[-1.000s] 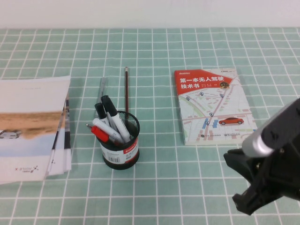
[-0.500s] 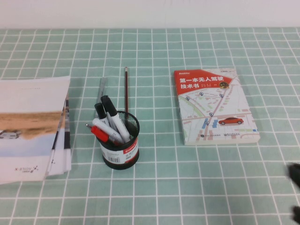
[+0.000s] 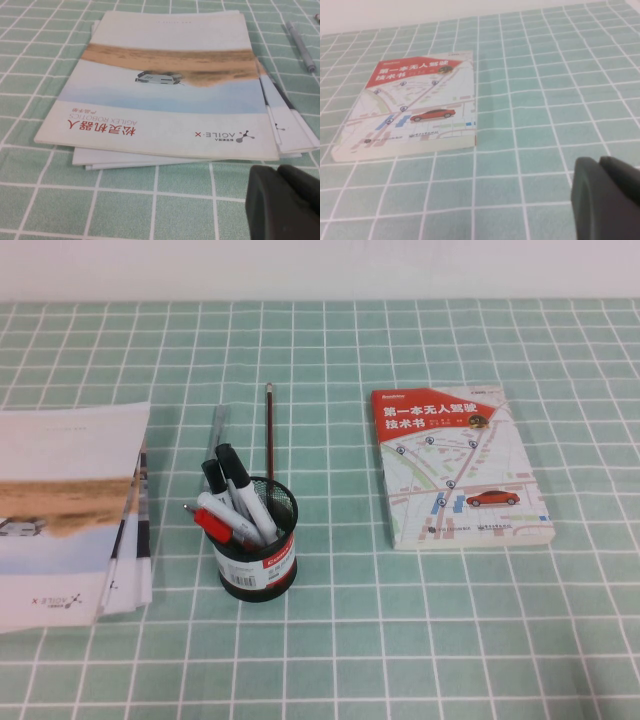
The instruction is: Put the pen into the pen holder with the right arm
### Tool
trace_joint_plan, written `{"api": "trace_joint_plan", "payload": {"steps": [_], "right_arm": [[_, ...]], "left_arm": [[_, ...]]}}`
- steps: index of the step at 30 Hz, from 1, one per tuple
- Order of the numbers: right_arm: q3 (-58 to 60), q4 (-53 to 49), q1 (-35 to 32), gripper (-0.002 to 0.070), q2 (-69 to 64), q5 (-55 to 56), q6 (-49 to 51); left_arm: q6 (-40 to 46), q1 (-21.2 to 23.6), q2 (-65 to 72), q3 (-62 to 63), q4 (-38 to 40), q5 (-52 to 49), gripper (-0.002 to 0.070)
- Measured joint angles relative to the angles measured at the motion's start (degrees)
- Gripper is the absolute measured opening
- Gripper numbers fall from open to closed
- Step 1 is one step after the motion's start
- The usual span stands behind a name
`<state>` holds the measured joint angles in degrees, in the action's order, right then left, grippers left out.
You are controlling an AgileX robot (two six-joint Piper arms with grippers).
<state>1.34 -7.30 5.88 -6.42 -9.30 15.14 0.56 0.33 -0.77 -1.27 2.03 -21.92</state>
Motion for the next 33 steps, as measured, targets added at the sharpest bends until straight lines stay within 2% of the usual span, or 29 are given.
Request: {"api": "trace_joint_plan", "payload": {"steps": [6,12,33], "right_arm": [[0.0,0.0,-0.1,-0.0019,6.4,-6.6,-1.2],[0.0,1.0,-0.1,-0.0019,6.9,-10.1,-5.1],[0.1,1.1,-0.1,-0.0020,6.9,-10.6,-5.6]], "left_arm": [[0.0,0.0,0.0,0.0,0.0,0.0,-0.0004],[0.0,0.0,0.0,0.0,0.0,0.0,-0.0004],[0.0,0.0,0.0,0.0,0.0,0.0,-0.0004]]}}
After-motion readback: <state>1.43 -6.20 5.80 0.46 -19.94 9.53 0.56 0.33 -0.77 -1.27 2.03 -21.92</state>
